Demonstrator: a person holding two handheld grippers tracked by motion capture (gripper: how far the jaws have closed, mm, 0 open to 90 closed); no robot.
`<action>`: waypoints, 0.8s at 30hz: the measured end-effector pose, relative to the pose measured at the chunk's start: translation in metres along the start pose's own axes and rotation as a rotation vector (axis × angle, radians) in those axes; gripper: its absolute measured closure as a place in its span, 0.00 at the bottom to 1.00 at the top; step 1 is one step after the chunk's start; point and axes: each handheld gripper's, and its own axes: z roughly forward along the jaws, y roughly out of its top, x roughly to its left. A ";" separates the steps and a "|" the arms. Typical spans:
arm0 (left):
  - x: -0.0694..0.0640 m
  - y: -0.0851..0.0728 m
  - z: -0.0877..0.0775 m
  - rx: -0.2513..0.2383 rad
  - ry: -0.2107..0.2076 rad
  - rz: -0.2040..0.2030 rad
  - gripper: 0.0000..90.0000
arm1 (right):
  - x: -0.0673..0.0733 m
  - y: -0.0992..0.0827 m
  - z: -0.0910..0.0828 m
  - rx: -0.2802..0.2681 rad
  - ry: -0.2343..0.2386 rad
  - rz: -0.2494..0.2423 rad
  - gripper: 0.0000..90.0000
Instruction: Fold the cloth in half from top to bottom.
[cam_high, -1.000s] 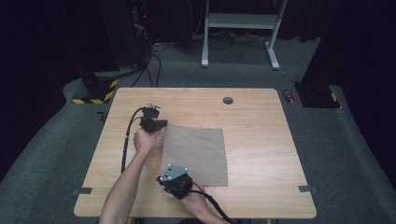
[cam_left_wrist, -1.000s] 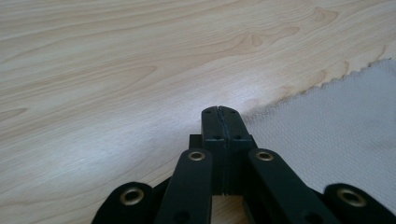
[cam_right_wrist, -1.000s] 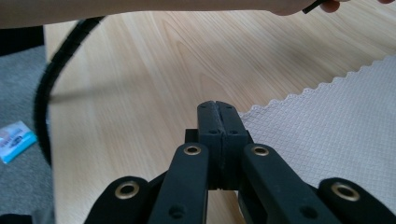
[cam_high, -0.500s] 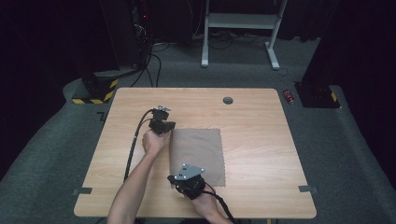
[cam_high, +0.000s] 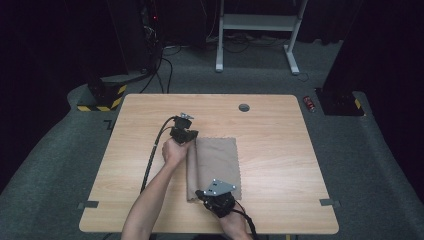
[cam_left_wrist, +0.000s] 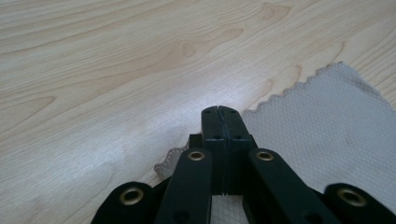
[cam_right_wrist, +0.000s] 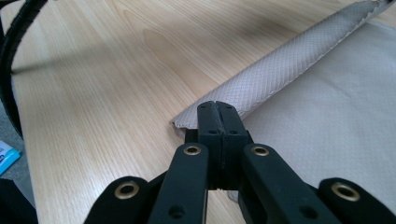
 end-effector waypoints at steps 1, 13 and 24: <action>-0.001 0.000 0.001 0.001 0.003 0.007 1.00 | 0.000 -0.001 -0.001 0.001 -0.004 0.004 1.00; -0.017 0.006 0.014 -0.009 -0.025 0.011 1.00 | -0.012 -0.017 -0.017 -0.006 -0.046 0.032 1.00; -0.029 0.012 0.021 -0.017 -0.044 0.030 1.00 | -0.020 -0.027 -0.028 -0.011 -0.079 0.055 1.00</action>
